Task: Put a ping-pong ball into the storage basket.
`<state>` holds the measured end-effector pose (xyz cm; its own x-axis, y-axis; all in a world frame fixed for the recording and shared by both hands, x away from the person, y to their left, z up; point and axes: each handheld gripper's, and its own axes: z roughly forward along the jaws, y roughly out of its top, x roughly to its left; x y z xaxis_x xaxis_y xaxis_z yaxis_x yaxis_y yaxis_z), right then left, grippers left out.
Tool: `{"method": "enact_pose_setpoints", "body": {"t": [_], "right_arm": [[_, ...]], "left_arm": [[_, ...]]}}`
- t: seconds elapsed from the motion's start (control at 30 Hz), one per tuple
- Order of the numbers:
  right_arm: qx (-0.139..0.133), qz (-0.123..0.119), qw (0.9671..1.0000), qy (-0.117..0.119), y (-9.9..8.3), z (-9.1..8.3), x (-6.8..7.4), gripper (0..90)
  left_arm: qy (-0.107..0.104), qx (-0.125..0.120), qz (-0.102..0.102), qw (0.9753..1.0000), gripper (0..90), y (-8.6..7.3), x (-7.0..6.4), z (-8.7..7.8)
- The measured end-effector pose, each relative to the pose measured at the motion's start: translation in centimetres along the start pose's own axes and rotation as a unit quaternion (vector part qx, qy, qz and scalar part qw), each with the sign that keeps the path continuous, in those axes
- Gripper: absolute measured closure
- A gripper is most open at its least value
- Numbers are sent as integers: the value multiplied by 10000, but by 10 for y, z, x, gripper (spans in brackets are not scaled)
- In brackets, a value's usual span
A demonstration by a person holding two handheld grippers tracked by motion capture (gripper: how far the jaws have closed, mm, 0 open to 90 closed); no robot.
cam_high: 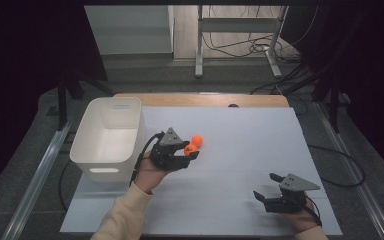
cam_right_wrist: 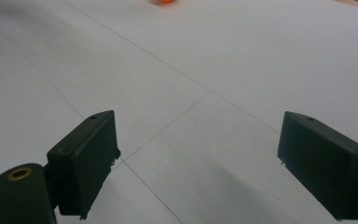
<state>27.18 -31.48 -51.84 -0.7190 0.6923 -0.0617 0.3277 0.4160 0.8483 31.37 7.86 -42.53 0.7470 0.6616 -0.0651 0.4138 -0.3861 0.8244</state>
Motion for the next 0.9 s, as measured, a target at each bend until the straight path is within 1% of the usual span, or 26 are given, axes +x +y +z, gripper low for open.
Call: {"method": "enact_pose_setpoints", "body": {"t": [0.33, 0.7, 0.9], "right_arm": [[1, 4, 10000, 4, 0, 0, 0, 124], [2, -9, 10000, 5, 0, 0, 0, 125], [6, -23, 10000, 4, 0, 0, 0, 126]], "left_arm": [[25, -108, 23, 9999, 502, 3, -2, -7], [92, -218, -30, 9997, 502, 3, 3, -15], [118, -283, -10, 9995, 501, 4, 3, -19]]}}
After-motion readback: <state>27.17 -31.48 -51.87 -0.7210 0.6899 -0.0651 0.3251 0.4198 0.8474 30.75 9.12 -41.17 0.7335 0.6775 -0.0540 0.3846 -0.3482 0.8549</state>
